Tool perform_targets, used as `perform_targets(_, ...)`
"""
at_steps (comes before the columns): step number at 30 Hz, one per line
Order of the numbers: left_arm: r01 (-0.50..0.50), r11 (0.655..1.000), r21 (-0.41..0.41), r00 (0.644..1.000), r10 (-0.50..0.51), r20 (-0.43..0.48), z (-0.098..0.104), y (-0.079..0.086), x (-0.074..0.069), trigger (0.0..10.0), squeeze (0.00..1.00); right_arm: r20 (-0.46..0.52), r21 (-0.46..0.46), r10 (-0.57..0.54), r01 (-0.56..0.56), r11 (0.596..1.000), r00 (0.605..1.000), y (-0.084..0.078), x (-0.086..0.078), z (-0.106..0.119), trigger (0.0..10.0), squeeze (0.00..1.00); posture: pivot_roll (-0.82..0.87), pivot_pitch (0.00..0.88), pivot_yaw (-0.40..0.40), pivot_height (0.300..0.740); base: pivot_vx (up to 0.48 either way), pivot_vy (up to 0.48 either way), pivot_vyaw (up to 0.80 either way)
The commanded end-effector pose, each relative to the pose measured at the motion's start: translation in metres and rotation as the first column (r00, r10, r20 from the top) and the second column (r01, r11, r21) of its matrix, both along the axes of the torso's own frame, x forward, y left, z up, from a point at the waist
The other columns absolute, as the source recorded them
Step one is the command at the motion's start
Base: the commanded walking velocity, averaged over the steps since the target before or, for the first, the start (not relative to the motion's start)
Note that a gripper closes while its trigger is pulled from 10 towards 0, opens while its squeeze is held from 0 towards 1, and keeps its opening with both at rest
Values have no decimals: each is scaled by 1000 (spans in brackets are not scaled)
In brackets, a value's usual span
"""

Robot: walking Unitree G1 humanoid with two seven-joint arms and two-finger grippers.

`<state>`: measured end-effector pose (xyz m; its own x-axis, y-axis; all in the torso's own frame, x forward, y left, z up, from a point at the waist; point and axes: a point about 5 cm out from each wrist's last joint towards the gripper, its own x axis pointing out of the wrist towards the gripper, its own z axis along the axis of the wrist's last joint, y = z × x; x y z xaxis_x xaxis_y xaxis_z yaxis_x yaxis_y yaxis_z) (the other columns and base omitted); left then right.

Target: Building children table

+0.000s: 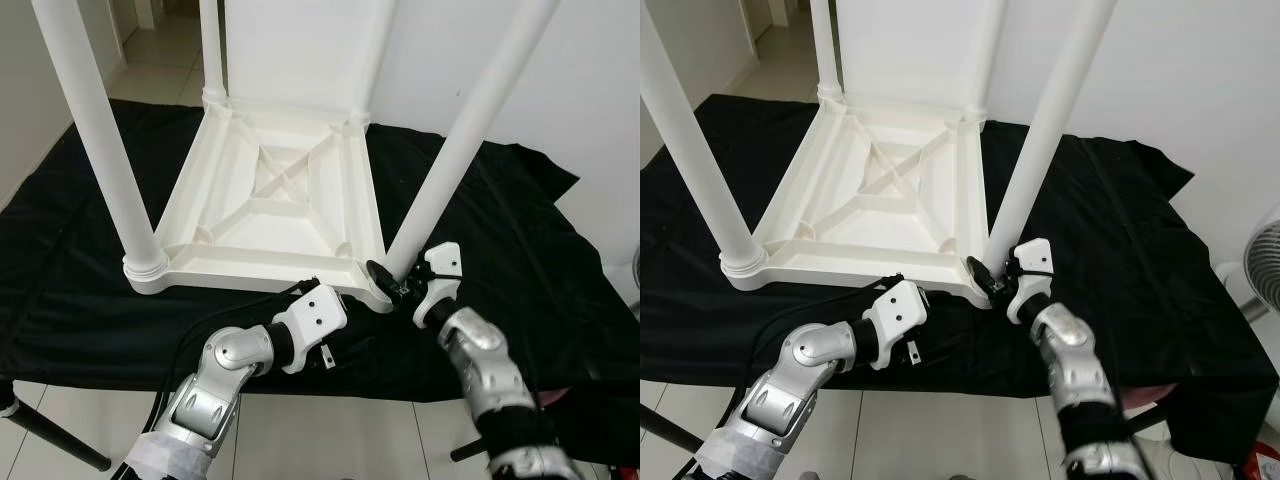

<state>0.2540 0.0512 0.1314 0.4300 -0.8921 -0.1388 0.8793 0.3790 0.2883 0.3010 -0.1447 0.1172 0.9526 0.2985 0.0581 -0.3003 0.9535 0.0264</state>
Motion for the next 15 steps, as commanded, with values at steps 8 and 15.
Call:
perform_targets(8,-57,998,-11,998,57,-2,-2,-1,2,10000,0,1,25,-219,218,976,976,15,-15,10,10000,0,-33,9,-115,740,0,0,0)
perform_targets(15,-54,998,-13,999,54,-2,-1,-2,3,10000,0,-8,20,-221,221,975,975,14,-15,14,10000,63,-41,13,-113,740,0,0,0)
